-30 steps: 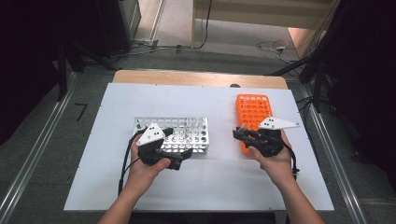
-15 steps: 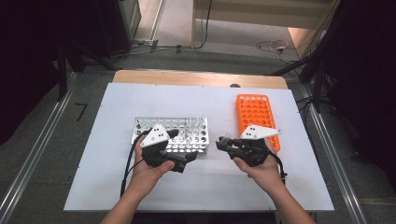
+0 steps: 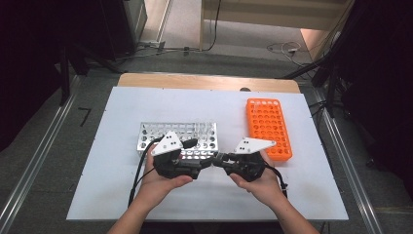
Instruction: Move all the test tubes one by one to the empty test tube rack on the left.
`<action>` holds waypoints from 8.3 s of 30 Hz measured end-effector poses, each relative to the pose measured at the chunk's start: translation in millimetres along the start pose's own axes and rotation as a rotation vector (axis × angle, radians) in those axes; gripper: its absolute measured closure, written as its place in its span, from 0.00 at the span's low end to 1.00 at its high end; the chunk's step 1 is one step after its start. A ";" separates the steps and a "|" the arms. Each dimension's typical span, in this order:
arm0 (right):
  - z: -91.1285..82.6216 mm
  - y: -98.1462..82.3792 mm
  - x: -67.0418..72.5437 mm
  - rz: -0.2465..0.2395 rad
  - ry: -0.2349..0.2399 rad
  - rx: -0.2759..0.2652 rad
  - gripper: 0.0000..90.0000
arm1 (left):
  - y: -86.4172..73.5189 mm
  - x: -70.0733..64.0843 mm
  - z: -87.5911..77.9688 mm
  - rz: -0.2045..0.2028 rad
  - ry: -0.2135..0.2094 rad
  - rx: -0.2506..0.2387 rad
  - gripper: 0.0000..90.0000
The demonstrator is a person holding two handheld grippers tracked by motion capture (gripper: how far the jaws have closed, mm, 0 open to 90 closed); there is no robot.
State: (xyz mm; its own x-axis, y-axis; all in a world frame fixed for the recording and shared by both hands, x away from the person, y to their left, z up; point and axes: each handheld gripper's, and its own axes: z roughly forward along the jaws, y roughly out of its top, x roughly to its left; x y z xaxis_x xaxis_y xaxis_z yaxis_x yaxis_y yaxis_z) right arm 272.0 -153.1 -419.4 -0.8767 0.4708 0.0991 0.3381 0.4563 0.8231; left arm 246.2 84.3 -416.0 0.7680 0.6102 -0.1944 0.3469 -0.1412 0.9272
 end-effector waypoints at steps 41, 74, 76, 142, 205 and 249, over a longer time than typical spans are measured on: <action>15.3 1.0 16.6 -0.048 0.034 0.042 0.81 | 0.8 -19.2 7.5 0.116 -0.025 0.004 0.83; -16.0 -9.8 -27.3 0.044 0.036 -0.060 0.00 | 16.6 7.2 -7.9 0.081 0.069 -0.043 0.83; -17.5 -10.7 -30.4 0.046 0.046 -0.057 0.00 | 18.9 10.0 -8.9 0.081 0.075 -0.051 0.83; -31.5 -23.2 -55.3 0.079 -0.008 -0.100 0.00 | 32.4 101.1 37.6 0.007 0.306 -0.022 0.84; -26.2 -24.3 -75.9 0.120 -0.059 -0.088 0.00 | -0.6 52.6 -13.8 -0.038 0.154 0.017 0.00; 9.6 -3.6 -180.3 0.382 -0.501 -0.005 0.52 | -12.5 39.6 -25.7 -0.049 0.125 0.006 0.00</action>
State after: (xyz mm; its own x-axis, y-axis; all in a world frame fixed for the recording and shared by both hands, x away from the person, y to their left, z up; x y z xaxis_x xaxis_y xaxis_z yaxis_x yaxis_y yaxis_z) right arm 432.1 -232.3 -445.6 -0.4273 0.8969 0.1139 0.5929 0.1829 0.7842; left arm 258.4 130.3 -427.1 0.6771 0.7090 -0.1972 0.3854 -0.1134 0.9158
